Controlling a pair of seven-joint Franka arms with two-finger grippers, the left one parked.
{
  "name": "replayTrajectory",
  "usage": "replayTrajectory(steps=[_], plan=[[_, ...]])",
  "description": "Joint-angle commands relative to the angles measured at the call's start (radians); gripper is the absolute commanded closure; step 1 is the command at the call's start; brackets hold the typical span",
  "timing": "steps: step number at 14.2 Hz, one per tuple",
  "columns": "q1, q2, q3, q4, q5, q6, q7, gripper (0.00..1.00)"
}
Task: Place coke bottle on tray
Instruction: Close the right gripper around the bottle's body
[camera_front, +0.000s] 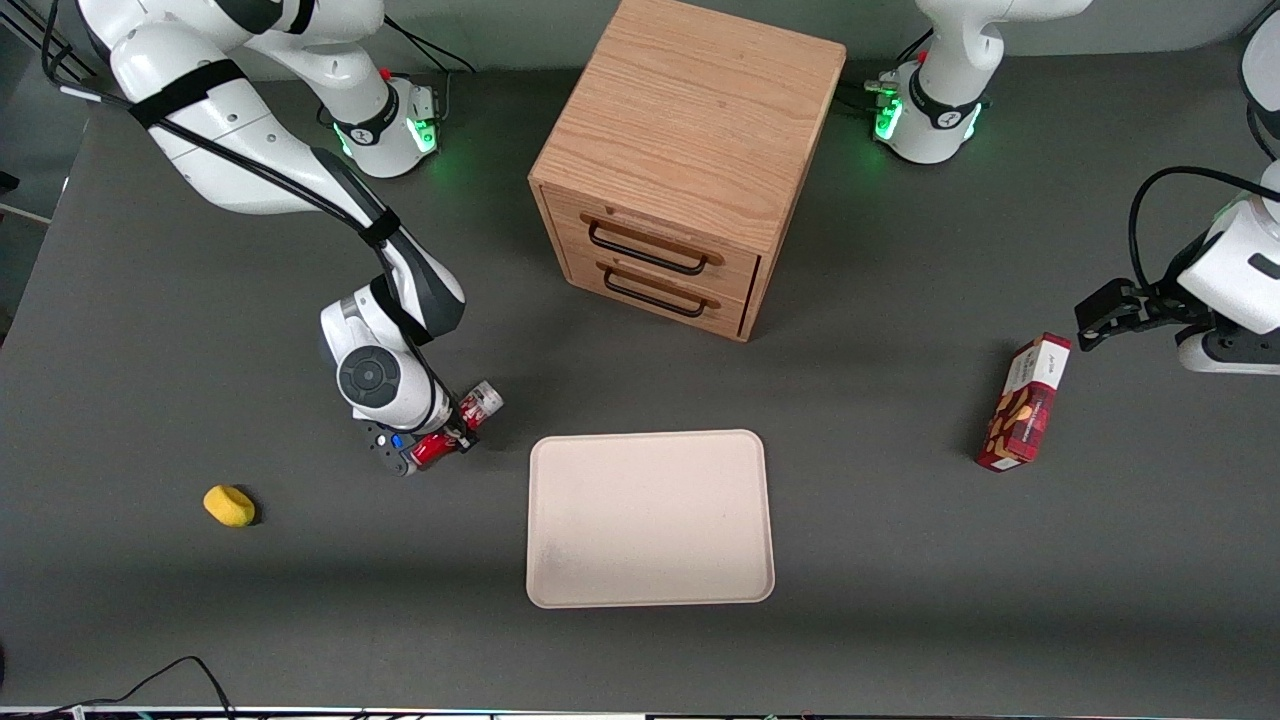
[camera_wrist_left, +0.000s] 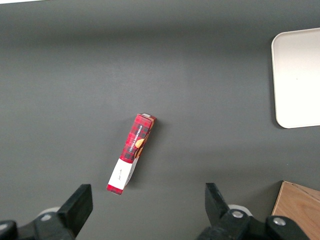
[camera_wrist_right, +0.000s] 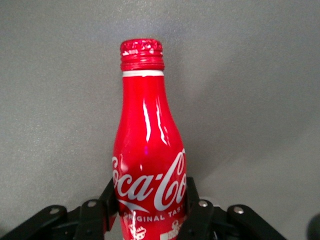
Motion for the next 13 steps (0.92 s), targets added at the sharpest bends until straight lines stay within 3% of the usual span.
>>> replayTrajectory(steps=[1,3,7,13], plan=[[-0.004,-0.014,0.005,-0.01,-0.031,0.009,0.033,0.85],[-0.006,-0.026,0.007,-0.007,-0.031,-0.009,0.024,0.99],[-0.004,-0.072,0.02,0.057,-0.033,-0.115,-0.012,1.0],[0.005,-0.11,0.036,0.229,-0.021,-0.236,-0.256,1.0]])
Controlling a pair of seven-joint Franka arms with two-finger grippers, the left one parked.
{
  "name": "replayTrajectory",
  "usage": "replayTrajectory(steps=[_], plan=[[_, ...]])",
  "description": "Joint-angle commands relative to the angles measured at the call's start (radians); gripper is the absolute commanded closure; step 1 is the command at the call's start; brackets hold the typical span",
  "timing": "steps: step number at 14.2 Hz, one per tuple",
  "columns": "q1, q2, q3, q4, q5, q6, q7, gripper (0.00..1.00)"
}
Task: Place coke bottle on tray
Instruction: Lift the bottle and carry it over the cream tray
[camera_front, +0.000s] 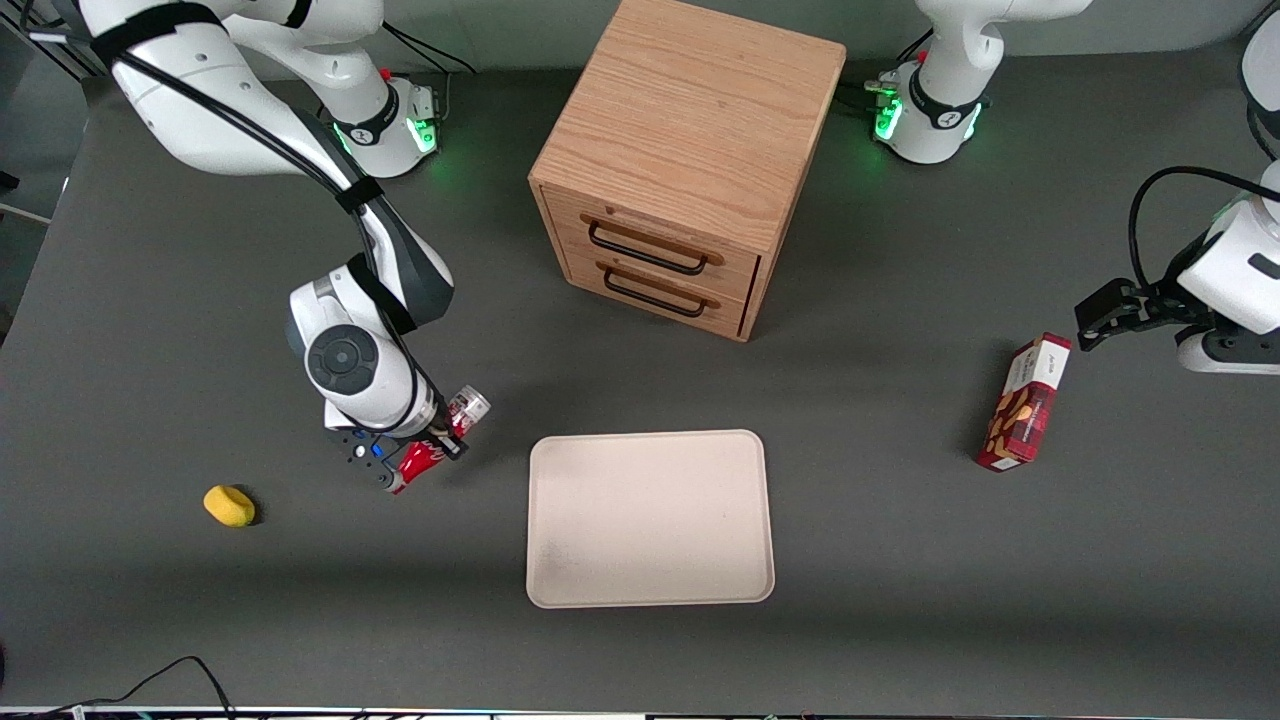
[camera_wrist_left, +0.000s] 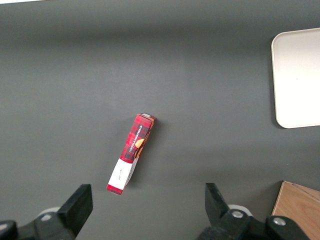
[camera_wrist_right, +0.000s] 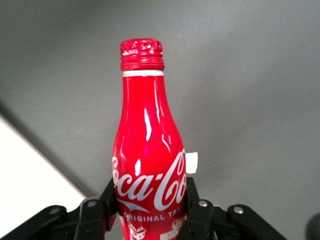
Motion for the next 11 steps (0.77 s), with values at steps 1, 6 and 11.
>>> replayTrajectory(steps=[1,6,11], plan=[[0.005,0.007,0.006,0.141,-0.005,-0.105,-0.098,1.0],[0.006,0.086,0.065,0.411,0.0,-0.191,-0.286,0.98],[0.107,0.282,0.093,0.652,-0.008,-0.186,-0.402,0.98]])
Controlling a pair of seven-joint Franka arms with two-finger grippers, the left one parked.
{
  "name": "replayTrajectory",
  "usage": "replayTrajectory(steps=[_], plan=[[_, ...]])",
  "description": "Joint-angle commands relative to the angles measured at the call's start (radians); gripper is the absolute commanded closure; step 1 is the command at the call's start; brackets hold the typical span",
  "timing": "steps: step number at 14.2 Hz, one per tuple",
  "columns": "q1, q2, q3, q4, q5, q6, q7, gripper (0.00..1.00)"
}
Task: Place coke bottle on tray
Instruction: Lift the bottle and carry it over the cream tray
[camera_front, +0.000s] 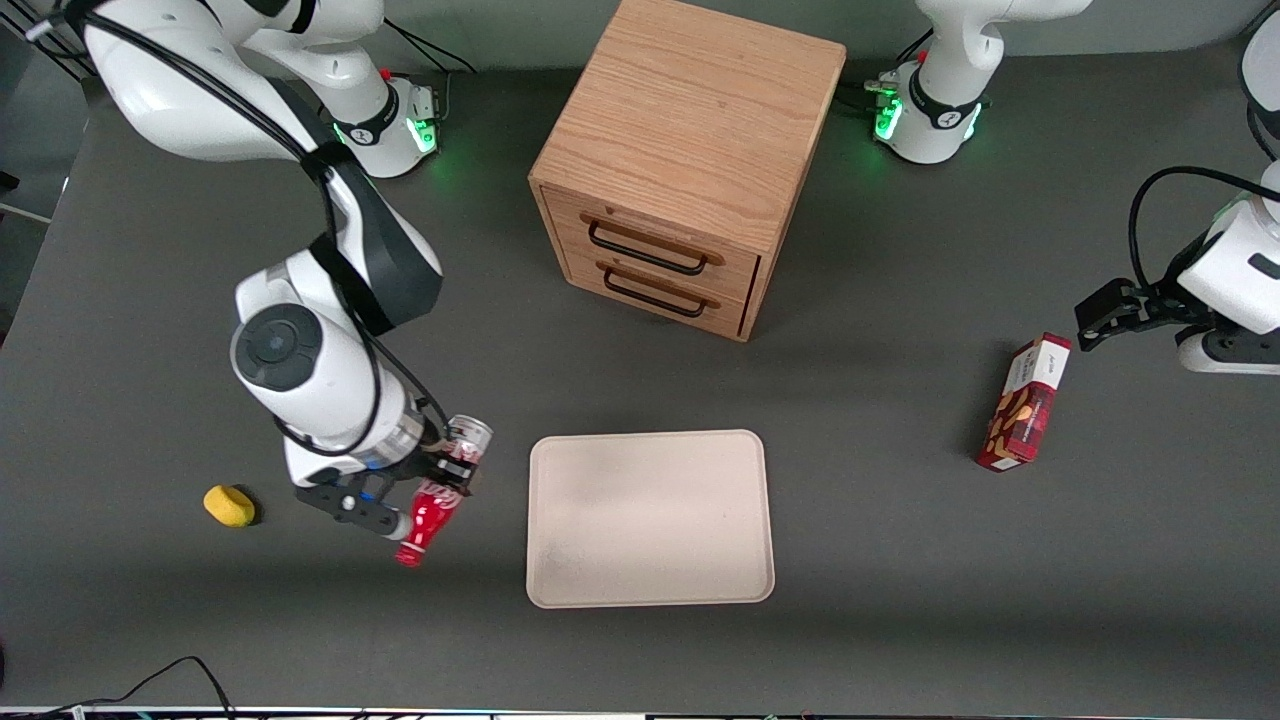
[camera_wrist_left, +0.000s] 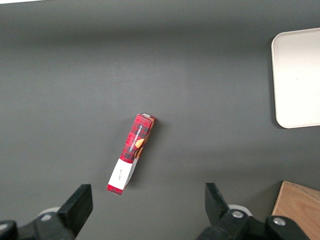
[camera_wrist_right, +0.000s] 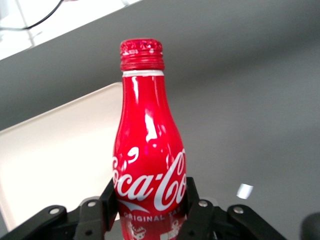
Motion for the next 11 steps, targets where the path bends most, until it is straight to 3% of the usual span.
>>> replayTrajectory(steps=[1,5,11], plan=[[0.075,0.166,0.002,0.217,-0.008,-0.024,-0.099,0.98],[0.107,0.286,-0.01,0.255,-0.008,-0.022,-0.321,0.98],[0.133,0.358,-0.048,0.255,-0.008,-0.005,-0.432,0.98]])
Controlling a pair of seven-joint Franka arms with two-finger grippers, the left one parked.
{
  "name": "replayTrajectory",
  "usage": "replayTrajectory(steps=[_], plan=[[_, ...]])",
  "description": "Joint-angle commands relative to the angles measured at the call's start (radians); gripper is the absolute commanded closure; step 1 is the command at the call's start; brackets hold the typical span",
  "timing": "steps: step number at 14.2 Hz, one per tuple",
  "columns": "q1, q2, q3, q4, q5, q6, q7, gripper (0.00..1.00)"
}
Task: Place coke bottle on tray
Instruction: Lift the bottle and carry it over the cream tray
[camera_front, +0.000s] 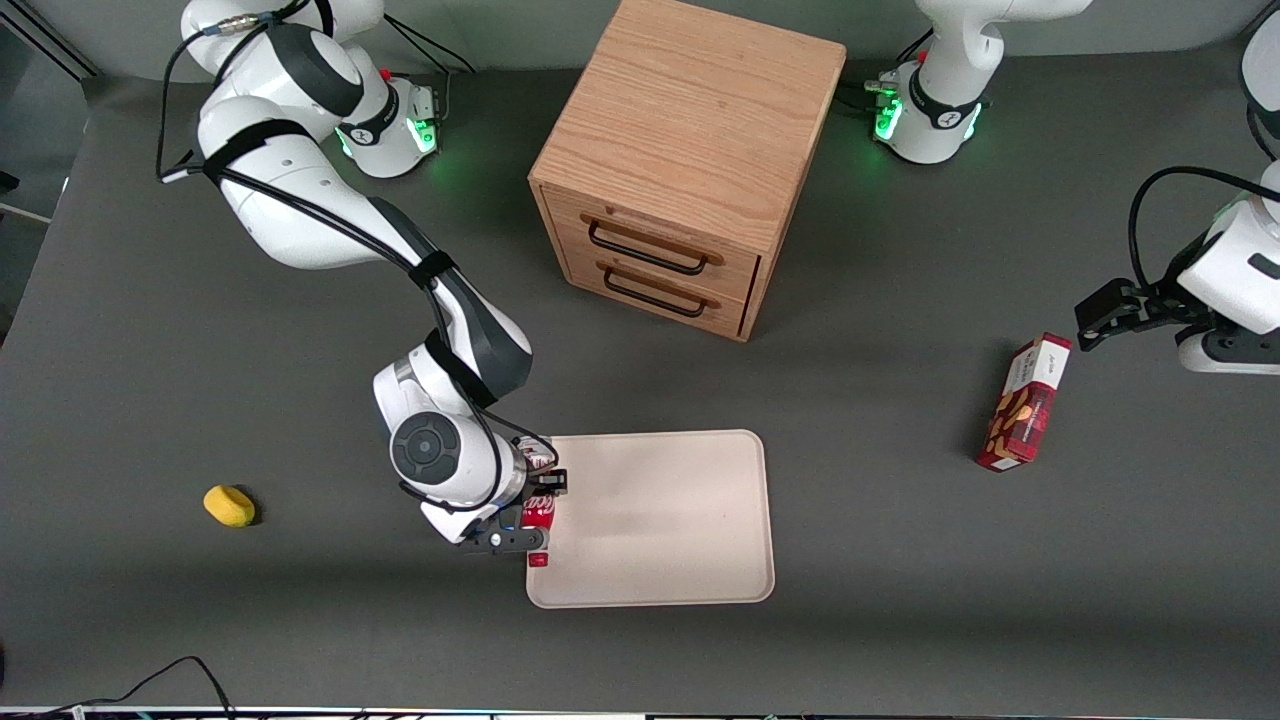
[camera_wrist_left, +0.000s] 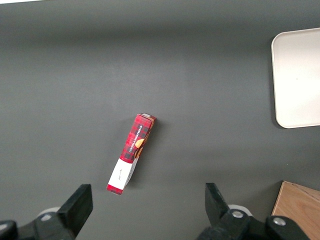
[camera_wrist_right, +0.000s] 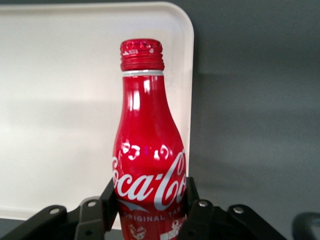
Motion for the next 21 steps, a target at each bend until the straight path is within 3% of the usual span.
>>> replayTrajectory(steps=[1,6,10,13,15,21], plan=[[0.031,0.028,-0.024,0.055,-0.008,0.01,-0.053,0.96],[0.045,0.084,-0.041,0.054,-0.006,0.131,-0.022,0.95],[0.045,0.096,-0.05,0.052,-0.006,0.145,-0.024,0.9],[0.044,0.096,-0.05,0.052,-0.006,0.147,-0.022,0.74],[0.044,0.094,-0.052,0.046,-0.006,0.156,-0.008,0.0],[0.045,0.084,-0.057,0.042,-0.005,0.161,-0.007,0.0]])
